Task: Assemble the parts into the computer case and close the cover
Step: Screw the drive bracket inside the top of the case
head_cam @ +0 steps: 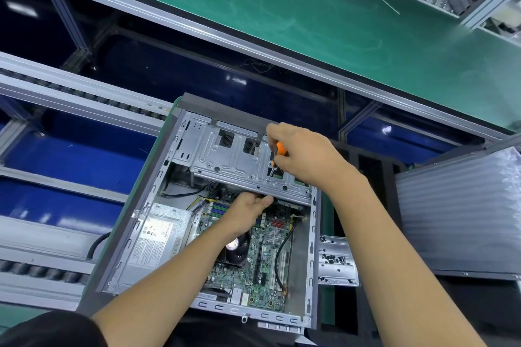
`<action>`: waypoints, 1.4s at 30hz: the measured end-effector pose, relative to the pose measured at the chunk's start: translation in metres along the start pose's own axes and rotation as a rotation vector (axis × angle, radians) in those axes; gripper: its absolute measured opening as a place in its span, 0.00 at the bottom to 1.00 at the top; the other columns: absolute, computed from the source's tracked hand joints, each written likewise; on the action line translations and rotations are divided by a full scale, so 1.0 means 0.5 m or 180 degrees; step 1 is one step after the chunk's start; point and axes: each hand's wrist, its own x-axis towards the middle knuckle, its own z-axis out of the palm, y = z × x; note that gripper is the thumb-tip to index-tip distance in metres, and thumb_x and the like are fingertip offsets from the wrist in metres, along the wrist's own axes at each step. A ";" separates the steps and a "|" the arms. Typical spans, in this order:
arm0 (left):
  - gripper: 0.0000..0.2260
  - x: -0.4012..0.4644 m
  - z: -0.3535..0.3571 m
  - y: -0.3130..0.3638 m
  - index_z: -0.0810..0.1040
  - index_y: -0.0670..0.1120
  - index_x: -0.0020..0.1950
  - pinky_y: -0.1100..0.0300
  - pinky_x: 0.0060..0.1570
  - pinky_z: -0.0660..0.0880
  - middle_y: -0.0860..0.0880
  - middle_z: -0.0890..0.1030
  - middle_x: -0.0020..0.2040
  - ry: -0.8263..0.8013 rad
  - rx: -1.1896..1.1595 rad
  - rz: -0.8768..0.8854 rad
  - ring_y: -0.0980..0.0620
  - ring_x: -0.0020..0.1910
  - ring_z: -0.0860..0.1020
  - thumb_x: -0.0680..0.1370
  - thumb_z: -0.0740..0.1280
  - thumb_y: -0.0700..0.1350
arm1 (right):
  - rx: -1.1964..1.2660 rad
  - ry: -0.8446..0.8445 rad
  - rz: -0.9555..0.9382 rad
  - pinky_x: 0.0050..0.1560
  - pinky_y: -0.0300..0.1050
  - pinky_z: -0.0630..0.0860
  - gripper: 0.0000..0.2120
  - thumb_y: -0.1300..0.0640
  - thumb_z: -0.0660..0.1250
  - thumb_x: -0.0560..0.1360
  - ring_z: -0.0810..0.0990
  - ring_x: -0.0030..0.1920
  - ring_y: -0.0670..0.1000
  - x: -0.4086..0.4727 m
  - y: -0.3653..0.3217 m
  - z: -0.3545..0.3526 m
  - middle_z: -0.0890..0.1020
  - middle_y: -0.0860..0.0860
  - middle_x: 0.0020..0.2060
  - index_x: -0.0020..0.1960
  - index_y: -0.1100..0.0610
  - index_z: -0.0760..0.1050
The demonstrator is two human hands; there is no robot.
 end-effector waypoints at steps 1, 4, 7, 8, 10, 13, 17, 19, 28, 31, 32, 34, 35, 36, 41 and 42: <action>0.24 0.001 -0.002 -0.001 0.62 0.50 0.29 0.57 0.32 0.57 0.51 0.59 0.26 -0.0037 -0.0006 -0.0018 0.54 0.24 0.57 0.78 0.68 0.59 | -0.0017 0.0018 -0.0012 0.36 0.48 0.71 0.10 0.58 0.66 0.75 0.75 0.40 0.52 0.000 -0.001 0.001 0.75 0.46 0.44 0.47 0.46 0.66; 0.27 0.002 -0.006 -0.002 0.67 0.49 0.24 0.58 0.32 0.58 0.53 0.60 0.24 -0.0137 0.0030 -0.0052 0.54 0.23 0.58 0.81 0.68 0.54 | -0.0041 0.0021 -0.0017 0.36 0.47 0.69 0.10 0.58 0.66 0.75 0.75 0.40 0.52 0.002 -0.001 0.000 0.75 0.46 0.45 0.48 0.46 0.67; 0.26 0.001 -0.007 0.001 0.65 0.51 0.26 0.58 0.31 0.58 0.53 0.61 0.23 -0.0102 0.0068 -0.0050 0.54 0.22 0.59 0.81 0.68 0.54 | -0.0018 -0.0010 0.0014 0.36 0.47 0.69 0.10 0.57 0.67 0.75 0.75 0.40 0.52 0.003 -0.002 -0.003 0.75 0.45 0.45 0.48 0.45 0.67; 0.25 0.001 -0.007 0.002 0.65 0.51 0.27 0.58 0.31 0.58 0.53 0.61 0.23 -0.0074 0.0124 -0.0054 0.55 0.22 0.59 0.81 0.68 0.54 | -0.0013 -0.0014 0.0036 0.37 0.47 0.71 0.11 0.57 0.67 0.75 0.75 0.41 0.52 0.003 -0.002 -0.004 0.75 0.45 0.45 0.48 0.45 0.67; 0.24 0.003 -0.005 0.000 0.64 0.49 0.29 0.58 0.33 0.60 0.53 0.62 0.23 -0.0022 0.0212 -0.0072 0.54 0.21 0.60 0.81 0.67 0.54 | -0.0023 -0.0019 0.0069 0.37 0.48 0.71 0.11 0.58 0.67 0.75 0.75 0.40 0.52 0.004 -0.004 -0.005 0.76 0.45 0.45 0.48 0.45 0.67; 0.23 0.003 -0.003 -0.002 0.63 0.48 0.32 0.58 0.33 0.60 0.53 0.61 0.24 0.0074 0.0289 -0.0033 0.55 0.22 0.59 0.81 0.67 0.55 | -0.0101 -0.0006 0.0004 0.35 0.46 0.68 0.11 0.58 0.67 0.75 0.74 0.39 0.51 0.005 -0.006 -0.005 0.75 0.45 0.43 0.47 0.46 0.67; 0.24 0.002 0.001 -0.006 0.60 0.49 0.32 0.60 0.27 0.56 0.57 0.58 0.22 0.0253 0.0340 0.0155 0.58 0.22 0.57 0.80 0.69 0.55 | -0.0135 0.0011 -0.0016 0.33 0.44 0.65 0.10 0.58 0.67 0.74 0.74 0.38 0.50 0.007 -0.007 -0.002 0.75 0.45 0.42 0.46 0.46 0.67; 0.24 0.002 0.002 -0.008 0.60 0.49 0.32 0.63 0.25 0.56 0.57 0.58 0.21 0.0295 0.0286 0.0201 0.59 0.22 0.57 0.79 0.70 0.55 | -0.0116 0.0015 0.0062 0.33 0.44 0.65 0.10 0.57 0.68 0.73 0.72 0.36 0.46 0.006 -0.005 -0.003 0.75 0.45 0.40 0.45 0.46 0.67; 0.24 0.001 0.002 -0.011 0.64 0.52 0.27 0.66 0.23 0.59 0.57 0.61 0.21 0.0297 0.0022 0.0249 0.60 0.20 0.59 0.78 0.71 0.55 | -0.0266 0.0079 0.0246 0.31 0.44 0.60 0.08 0.51 0.66 0.74 0.71 0.33 0.45 0.004 0.007 -0.007 0.74 0.44 0.35 0.45 0.45 0.66; 0.24 0.002 0.001 -0.011 0.62 0.51 0.30 0.66 0.23 0.58 0.57 0.60 0.22 0.0286 0.0038 0.0250 0.59 0.21 0.58 0.78 0.71 0.57 | -0.0040 -0.0044 -0.0004 0.32 0.45 0.63 0.09 0.54 0.64 0.75 0.73 0.35 0.49 0.004 0.003 -0.015 0.70 0.46 0.43 0.46 0.44 0.64; 0.24 0.003 0.001 -0.012 0.62 0.50 0.30 0.66 0.24 0.58 0.57 0.59 0.22 0.0286 0.0047 0.0249 0.58 0.21 0.58 0.78 0.71 0.57 | 0.0114 -0.0100 -0.0064 0.32 0.46 0.64 0.09 0.56 0.63 0.75 0.73 0.36 0.49 0.005 0.001 -0.016 0.70 0.46 0.45 0.47 0.44 0.65; 0.24 0.003 0.001 -0.013 0.61 0.50 0.31 0.65 0.24 0.57 0.57 0.59 0.22 0.0299 0.0043 0.0243 0.58 0.22 0.57 0.78 0.71 0.57 | 0.0480 -0.0150 -0.0082 0.35 0.48 0.67 0.10 0.59 0.64 0.75 0.73 0.39 0.47 0.006 -0.005 -0.018 0.72 0.45 0.45 0.48 0.46 0.66; 0.24 0.003 0.001 -0.013 0.61 0.50 0.31 0.65 0.24 0.56 0.58 0.59 0.22 0.0309 0.0048 0.0243 0.58 0.22 0.57 0.78 0.71 0.57 | 0.0565 -0.0122 -0.0045 0.36 0.48 0.68 0.10 0.59 0.65 0.75 0.72 0.39 0.46 0.007 -0.006 -0.017 0.74 0.45 0.44 0.48 0.47 0.67; 0.25 0.002 0.001 -0.013 0.60 0.50 0.31 0.65 0.24 0.56 0.58 0.58 0.22 0.0311 0.0058 0.0249 0.58 0.22 0.57 0.77 0.71 0.58 | 0.0499 -0.0050 0.0006 0.35 0.47 0.68 0.10 0.59 0.65 0.75 0.72 0.38 0.46 0.009 -0.007 -0.016 0.74 0.45 0.41 0.48 0.47 0.66; 0.26 -0.002 0.000 -0.007 0.61 0.50 0.30 0.65 0.24 0.57 0.57 0.59 0.22 0.0316 0.0114 0.0259 0.57 0.22 0.57 0.71 0.68 0.67 | -0.0504 0.0367 0.0314 0.30 0.43 0.58 0.08 0.52 0.64 0.77 0.70 0.31 0.48 0.015 0.000 -0.007 0.73 0.45 0.35 0.49 0.47 0.65; 0.27 -0.002 0.000 -0.007 0.61 0.50 0.30 0.65 0.24 0.57 0.57 0.59 0.23 0.0316 0.0116 0.0267 0.57 0.22 0.57 0.70 0.68 0.68 | -0.0442 0.0328 0.0293 0.31 0.44 0.60 0.07 0.52 0.64 0.78 0.72 0.33 0.50 0.014 0.003 -0.007 0.74 0.46 0.39 0.49 0.47 0.65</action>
